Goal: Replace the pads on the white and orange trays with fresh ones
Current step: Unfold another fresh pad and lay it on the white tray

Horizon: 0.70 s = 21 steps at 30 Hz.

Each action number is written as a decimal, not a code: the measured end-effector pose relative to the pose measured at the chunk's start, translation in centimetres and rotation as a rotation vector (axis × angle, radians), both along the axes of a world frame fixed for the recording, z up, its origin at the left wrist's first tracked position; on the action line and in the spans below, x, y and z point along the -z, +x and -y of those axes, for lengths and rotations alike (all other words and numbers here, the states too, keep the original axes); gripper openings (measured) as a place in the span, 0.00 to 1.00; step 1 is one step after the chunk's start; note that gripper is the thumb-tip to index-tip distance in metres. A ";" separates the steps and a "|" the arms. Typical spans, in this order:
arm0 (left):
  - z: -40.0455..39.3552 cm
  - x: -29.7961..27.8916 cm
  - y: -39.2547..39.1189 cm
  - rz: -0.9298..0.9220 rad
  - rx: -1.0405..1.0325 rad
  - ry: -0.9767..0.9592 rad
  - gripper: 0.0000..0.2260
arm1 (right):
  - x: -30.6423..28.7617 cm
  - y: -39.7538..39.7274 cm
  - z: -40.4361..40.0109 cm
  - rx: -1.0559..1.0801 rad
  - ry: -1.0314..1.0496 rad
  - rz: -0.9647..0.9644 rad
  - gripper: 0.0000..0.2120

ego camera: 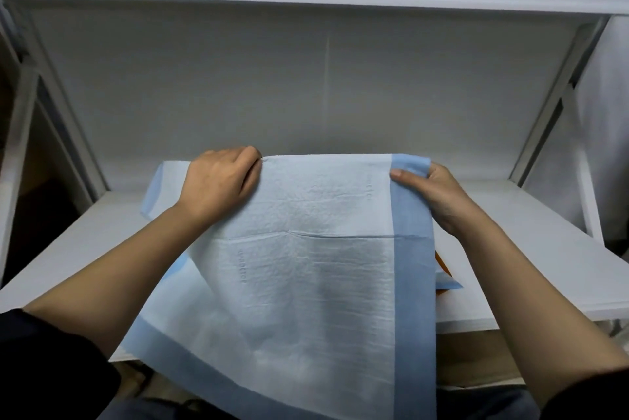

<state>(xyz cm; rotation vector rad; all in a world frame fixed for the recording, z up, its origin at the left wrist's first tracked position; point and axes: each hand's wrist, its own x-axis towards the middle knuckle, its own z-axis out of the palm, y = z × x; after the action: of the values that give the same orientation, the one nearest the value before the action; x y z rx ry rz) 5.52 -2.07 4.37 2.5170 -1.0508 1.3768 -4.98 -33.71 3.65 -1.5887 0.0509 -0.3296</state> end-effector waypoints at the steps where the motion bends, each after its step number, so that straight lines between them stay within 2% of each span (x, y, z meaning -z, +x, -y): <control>1: 0.0 0.0 0.0 0.001 -0.009 0.001 0.13 | 0.0 0.2 0.2 0.065 -0.002 0.024 0.06; 4: 0.0 0.0 0.0 0.011 -0.019 -0.009 0.13 | -0.2 0.3 1.1 0.113 0.022 0.065 0.05; 8: 0.4 -0.3 -0.2 0.030 -0.005 -0.014 0.12 | 0.3 -0.1 1.9 -0.185 0.078 -0.034 0.21; 10: 0.5 -0.4 -0.2 0.031 0.000 -0.014 0.11 | 0.7 -0.2 2.1 -0.245 0.042 -0.109 0.26; 15: 0.3 -0.4 0.2 0.029 -0.015 -0.029 0.12 | 0.8 -0.4 2.3 -0.253 -0.006 -0.184 0.23; 18: 0.2 -0.4 0.4 0.045 -0.020 -0.035 0.12 | 1.2 -0.7 2.7 -0.339 0.034 -0.196 0.37; 21: 0.2 -0.6 0.4 0.060 -0.010 -0.043 0.12 | 1.6 -0.9 2.6 -0.393 0.058 -0.219 0.42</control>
<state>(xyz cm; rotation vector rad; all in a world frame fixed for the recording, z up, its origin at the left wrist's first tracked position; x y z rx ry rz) 5.90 -2.24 4.96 2.4685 -1.0093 1.4704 -5.86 -36.36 2.10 -1.5319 -0.0819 0.1515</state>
